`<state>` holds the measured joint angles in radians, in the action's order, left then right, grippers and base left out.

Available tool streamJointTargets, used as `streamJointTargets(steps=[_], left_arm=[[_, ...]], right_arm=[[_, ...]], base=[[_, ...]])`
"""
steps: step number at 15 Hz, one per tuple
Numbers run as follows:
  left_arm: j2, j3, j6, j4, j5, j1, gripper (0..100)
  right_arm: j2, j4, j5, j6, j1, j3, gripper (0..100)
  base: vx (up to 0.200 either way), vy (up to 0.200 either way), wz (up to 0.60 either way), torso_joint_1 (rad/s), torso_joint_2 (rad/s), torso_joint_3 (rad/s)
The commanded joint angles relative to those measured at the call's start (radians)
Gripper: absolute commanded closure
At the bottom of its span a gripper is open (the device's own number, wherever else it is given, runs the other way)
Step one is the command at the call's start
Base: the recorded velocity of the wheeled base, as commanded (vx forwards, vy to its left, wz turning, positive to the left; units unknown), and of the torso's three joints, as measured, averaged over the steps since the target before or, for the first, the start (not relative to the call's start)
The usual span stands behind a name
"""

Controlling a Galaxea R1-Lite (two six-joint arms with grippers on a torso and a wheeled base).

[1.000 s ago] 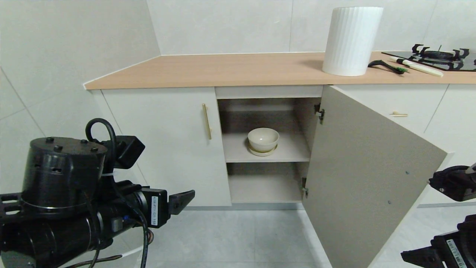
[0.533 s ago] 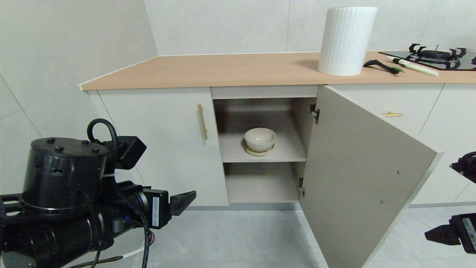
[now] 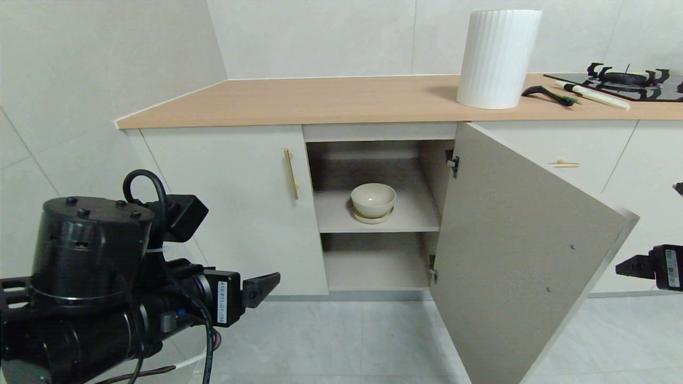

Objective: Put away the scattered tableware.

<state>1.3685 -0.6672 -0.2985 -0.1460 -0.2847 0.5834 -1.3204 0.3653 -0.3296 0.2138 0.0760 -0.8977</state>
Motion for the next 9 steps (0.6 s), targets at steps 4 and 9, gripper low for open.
streamJointTargets(steps=[4, 9], left_arm=[[-0.002, 0.0, -0.001, -0.001, -0.001, 0.0, 0], [-0.002, -0.002, -0.001, -0.001, -0.001, 0.0, 0]], right_arm=[[-0.074, -0.078, 0.037, 0.041, -0.015, 0.005, 0], [-0.077, -0.158, 0.037, 0.095, 0.077, 0.043, 0]], base=[[0.0, 0.0, 0.0, 0.0, 0.0, 0.0], [0.0, 0.0, 0.0, 0.0, 0.0, 0.0]])
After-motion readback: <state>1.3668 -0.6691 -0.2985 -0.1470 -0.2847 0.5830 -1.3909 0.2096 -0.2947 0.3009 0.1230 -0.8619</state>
